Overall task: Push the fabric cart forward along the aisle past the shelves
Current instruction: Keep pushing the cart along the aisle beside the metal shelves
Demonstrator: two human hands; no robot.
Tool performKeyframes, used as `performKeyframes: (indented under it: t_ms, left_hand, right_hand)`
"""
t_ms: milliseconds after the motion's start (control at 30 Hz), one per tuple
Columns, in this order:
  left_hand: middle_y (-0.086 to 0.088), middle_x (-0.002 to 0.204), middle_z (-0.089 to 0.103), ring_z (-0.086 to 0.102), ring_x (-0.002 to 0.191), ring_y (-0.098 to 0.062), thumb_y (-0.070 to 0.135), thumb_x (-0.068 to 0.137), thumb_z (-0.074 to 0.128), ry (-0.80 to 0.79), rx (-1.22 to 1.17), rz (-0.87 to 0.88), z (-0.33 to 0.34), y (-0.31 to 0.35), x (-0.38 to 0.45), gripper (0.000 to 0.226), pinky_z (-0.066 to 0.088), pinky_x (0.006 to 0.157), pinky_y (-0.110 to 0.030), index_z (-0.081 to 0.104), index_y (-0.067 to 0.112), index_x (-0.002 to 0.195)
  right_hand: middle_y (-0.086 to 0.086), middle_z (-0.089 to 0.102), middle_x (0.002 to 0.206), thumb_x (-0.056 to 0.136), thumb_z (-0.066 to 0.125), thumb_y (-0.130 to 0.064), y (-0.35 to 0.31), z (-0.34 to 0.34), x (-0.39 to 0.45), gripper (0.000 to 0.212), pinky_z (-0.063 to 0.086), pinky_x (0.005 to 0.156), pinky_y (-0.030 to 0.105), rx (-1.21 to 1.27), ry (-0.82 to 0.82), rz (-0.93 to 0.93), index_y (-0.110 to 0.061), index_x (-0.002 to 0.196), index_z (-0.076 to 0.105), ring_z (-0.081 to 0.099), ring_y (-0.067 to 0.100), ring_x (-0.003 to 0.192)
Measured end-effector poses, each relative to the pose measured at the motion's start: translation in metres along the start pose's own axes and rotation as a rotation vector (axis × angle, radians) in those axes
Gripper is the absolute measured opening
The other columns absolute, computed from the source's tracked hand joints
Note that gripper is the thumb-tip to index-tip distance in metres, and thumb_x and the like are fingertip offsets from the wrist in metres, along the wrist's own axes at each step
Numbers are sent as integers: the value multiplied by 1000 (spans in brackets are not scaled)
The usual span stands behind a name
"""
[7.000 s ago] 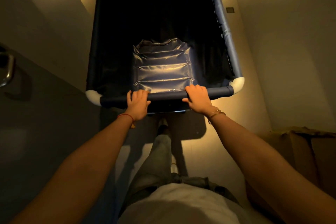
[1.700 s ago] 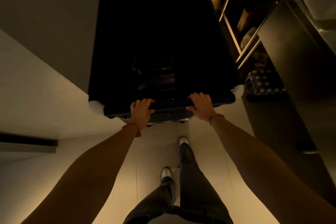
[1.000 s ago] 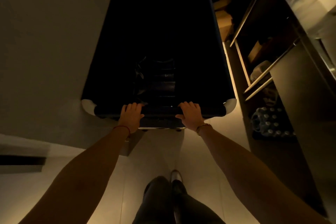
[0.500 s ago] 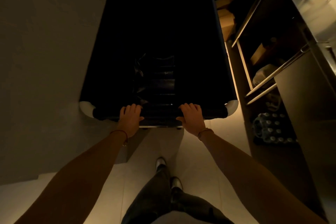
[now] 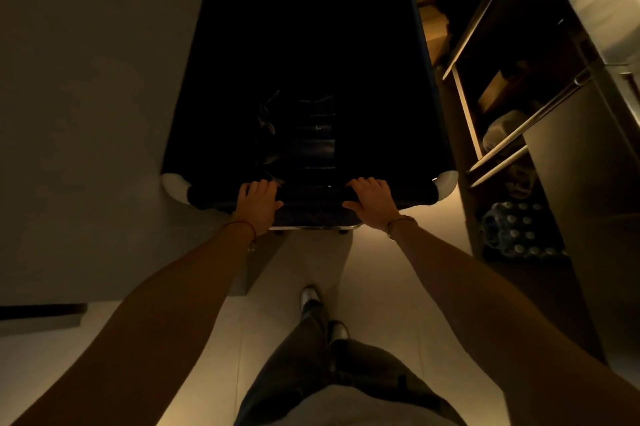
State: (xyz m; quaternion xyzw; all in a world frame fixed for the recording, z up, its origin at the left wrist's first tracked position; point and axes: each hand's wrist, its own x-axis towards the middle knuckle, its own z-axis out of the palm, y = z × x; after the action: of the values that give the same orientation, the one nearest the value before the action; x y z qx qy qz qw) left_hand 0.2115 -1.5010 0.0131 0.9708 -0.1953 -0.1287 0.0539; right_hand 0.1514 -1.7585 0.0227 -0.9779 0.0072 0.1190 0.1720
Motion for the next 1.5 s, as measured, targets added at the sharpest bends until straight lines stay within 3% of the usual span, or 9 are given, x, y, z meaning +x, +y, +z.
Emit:
performKeyframes:
  t_ms: [233, 900, 1500]
  left_hand:
    - [-16, 119, 55, 48, 112, -33, 27, 94, 48, 60, 7, 16, 3, -1, -2, 34, 29, 105, -45, 45, 11, 124]
    - [-16, 117, 54, 48, 108, -34, 28, 93, 50, 25, -21, 97, 2, -12, 2, 36, 31, 100, -46, 46, 10, 124]
    - [-15, 109, 57, 51, 99, -35, 24, 90, 56, 91, -3, 93, 14, -15, -10, 33, 37, 92, -46, 50, 11, 120]
  right_hand:
    - [14, 57, 123, 91, 56, -36, -2, 1, 0, 41, 27, 107, 45, 2, 19, 9, -13, 124, 50, 48, 33, 117]
    - [14, 57, 125, 90, 59, -34, -3, 3, 2, 42, 28, 108, 46, 22, 8, 34, -12, 124, 50, 48, 34, 118]
    - [14, 58, 121, 91, 57, -31, -6, 16, -17, 39, 28, 107, 44, -7, 104, 2, -11, 124, 52, 49, 33, 117]
